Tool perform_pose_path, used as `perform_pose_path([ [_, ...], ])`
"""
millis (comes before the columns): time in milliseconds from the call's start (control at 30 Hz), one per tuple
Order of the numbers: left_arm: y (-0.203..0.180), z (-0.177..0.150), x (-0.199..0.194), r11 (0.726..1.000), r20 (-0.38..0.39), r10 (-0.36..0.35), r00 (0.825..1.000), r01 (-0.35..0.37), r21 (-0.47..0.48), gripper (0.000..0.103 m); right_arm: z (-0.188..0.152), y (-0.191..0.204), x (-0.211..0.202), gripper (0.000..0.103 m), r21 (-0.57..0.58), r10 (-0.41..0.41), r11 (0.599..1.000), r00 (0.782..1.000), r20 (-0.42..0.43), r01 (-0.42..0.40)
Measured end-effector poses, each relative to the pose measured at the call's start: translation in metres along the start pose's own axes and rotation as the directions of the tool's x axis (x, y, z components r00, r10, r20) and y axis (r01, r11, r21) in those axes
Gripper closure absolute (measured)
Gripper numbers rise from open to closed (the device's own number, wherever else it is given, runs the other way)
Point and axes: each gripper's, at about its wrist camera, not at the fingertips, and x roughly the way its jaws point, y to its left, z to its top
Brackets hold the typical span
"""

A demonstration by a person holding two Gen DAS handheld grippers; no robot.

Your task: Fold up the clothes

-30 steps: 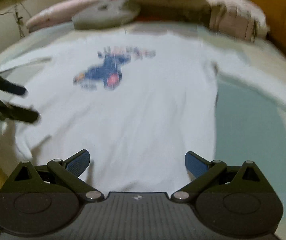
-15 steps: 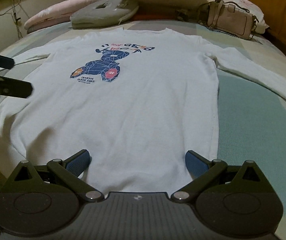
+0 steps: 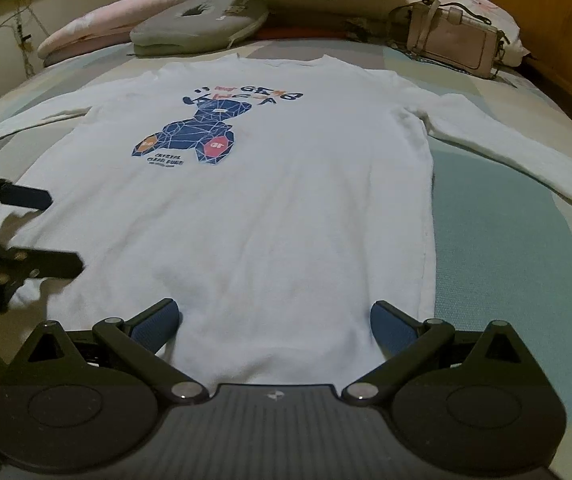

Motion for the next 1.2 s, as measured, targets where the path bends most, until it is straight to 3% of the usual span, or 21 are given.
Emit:
perform_pose_path([
  [200,0.001,-0.008,-0.01,0.999,0.0,-0.025,1.0,0.025,0.027,0.001,0.004,0.004,0.002,0.0,0.035,-0.041,0.999,0.999,-0.015,0.042],
  [400,0.005,-0.032,-0.035,0.999,-0.008,-0.037,0.999,0.037,-0.004,0.001,0.005,0.008,0.001,0.0,0.06,-0.073,0.995,0.996,-0.042,0.075],
  [567,-0.001,-0.055,-0.055,0.998,-0.033,-0.001,0.999,0.003,0.063,0.001,-0.003,0.009,-0.003,0.0,0.074,-0.084,0.994,0.996,-0.011,0.085],
  [633,-0.001,-0.054,-0.063,0.997,-0.049,0.015,0.999,-0.011,0.074,0.001,-0.007,0.007,-0.005,0.0,0.065,-0.072,0.995,0.997,0.01,0.072],
  [767,0.001,-0.034,-0.076,0.996,0.018,0.023,1.0,-0.025,0.081,0.001,-0.014,0.006,-0.012,0.0,0.03,-0.046,0.999,0.999,0.024,0.045],
  [867,0.005,-0.012,-0.069,0.996,0.079,0.041,0.996,-0.048,0.08,0.001,-0.02,0.006,-0.021,0.0,-0.007,-0.029,1.0,0.999,0.016,0.029],
  [967,0.009,0.002,-0.046,0.996,0.079,0.041,0.996,-0.046,0.071,0.001,-0.024,0.007,-0.028,0.0,-0.01,-0.03,1.0,0.999,0.016,0.03],
  [1033,0.014,0.003,-0.028,0.997,0.041,0.046,0.998,-0.049,0.061,0.001,-0.025,0.009,-0.033,0.0,0.003,-0.034,0.999,0.999,0.016,0.034],
  [1133,0.023,-0.004,-0.015,0.993,-0.005,0.109,0.994,-0.109,0.042,0.001,-0.019,0.016,-0.041,0.0,0.004,-0.01,1.0,0.998,0.059,0.01],
  [1200,0.035,-0.013,-0.02,0.996,-0.009,0.082,0.997,-0.082,-0.02,0.001,-0.01,0.024,-0.042,0.0,-0.022,0.025,0.999,0.995,0.093,-0.023],
])
